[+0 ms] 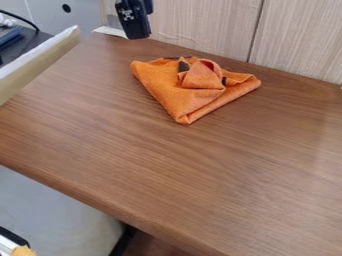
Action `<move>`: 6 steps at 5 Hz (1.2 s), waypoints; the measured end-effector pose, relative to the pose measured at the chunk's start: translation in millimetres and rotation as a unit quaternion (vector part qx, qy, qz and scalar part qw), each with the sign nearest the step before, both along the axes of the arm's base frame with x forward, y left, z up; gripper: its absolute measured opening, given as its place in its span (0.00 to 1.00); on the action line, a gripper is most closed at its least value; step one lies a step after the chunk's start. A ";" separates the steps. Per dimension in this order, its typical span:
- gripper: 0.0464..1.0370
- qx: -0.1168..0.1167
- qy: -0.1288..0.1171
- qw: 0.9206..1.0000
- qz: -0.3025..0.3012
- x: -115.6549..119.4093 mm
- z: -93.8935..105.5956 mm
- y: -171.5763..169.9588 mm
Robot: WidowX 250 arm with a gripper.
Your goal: Unfold the cloth from top right to bottom left
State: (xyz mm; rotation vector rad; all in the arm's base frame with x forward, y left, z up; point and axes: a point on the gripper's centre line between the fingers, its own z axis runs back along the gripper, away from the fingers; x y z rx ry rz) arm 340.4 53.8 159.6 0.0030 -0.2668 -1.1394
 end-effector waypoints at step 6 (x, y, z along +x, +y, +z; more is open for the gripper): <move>0.91 -0.005 0.050 0.998 -0.040 36.9 -93.6 -39.6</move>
